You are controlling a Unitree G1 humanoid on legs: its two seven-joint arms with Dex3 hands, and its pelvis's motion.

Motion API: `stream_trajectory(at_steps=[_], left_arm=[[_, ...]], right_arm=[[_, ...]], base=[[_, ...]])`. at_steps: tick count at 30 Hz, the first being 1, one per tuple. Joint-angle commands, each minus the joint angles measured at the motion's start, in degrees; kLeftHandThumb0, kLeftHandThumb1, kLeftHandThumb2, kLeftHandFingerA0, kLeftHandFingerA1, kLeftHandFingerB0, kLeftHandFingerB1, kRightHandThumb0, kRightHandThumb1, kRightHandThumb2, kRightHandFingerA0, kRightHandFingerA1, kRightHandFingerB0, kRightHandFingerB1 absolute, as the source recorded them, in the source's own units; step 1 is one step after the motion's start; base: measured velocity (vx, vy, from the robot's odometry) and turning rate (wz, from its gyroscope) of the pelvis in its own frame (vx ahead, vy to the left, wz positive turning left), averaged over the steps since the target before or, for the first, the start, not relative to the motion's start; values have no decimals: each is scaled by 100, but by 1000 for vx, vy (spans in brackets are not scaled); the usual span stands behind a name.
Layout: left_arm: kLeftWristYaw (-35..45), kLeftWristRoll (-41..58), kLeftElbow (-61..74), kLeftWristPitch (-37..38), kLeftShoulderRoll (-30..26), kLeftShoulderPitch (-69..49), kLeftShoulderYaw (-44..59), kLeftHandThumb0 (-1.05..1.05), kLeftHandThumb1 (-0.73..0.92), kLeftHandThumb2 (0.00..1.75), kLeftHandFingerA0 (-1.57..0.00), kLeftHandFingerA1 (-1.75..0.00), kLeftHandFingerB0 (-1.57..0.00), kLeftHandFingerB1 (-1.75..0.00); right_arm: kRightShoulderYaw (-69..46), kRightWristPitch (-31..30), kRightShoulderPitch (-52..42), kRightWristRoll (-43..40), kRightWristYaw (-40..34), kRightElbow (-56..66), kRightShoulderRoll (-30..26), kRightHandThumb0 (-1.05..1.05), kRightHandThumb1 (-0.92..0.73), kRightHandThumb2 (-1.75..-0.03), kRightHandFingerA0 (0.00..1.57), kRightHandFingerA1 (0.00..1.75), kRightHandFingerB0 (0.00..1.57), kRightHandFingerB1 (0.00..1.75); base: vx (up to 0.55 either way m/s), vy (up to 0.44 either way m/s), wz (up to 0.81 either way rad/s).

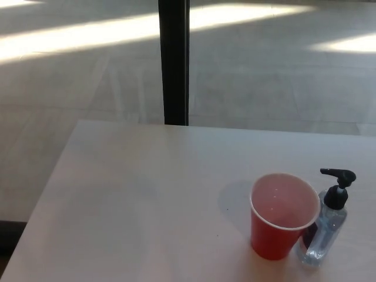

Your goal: The robot uses its right hand fist to press the hand soap kept in the middle of the table to get liquid hand soap out

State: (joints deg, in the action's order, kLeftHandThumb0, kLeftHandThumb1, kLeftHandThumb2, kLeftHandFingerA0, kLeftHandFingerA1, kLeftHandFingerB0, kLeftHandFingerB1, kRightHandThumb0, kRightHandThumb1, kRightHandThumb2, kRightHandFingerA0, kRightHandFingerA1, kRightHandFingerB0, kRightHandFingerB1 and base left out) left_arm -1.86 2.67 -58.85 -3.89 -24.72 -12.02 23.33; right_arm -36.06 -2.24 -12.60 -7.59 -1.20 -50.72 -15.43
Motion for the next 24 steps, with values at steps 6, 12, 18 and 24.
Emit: stream_trajectory(at_steps=[6, 12, 18, 24], left_arm=[[-180, 300, -190, -132, -234, 109, 357, 13, 38, 98, -88, -104, -71, -89], [-214, 302, -359, -104, -232, 191, 360, 12, 38, 97, -88, -102, -71, -87], [-168, 304, -248, -100, -236, 119, 298, 11, 37, 98, -88, -103, -75, -91], [-215, 361, -347, -44, -187, 173, 334, 12, 37, 98, -88, -104, -72, -90]], right_arm=[[-1690, -611, 887, -1221, -1291, -353, -818, -35, -73, -62, 93, 124, 73, 71], [-2368, 470, 1845, -1567, -2038, -111, -973, -35, -68, -64, 86, 141, 88, 72], [-2164, 583, 2887, -1428, -1958, 1356, -885, -35, -68, -71, 92, 162, 90, 81], [-1455, -112, 3780, -1557, -1071, 2662, -1141, -39, -59, -84, 111, 170, 96, 92]], base=[[0, 0, 0], [0, 0, 0], [0, 0, 0], [0, 0, 0]])
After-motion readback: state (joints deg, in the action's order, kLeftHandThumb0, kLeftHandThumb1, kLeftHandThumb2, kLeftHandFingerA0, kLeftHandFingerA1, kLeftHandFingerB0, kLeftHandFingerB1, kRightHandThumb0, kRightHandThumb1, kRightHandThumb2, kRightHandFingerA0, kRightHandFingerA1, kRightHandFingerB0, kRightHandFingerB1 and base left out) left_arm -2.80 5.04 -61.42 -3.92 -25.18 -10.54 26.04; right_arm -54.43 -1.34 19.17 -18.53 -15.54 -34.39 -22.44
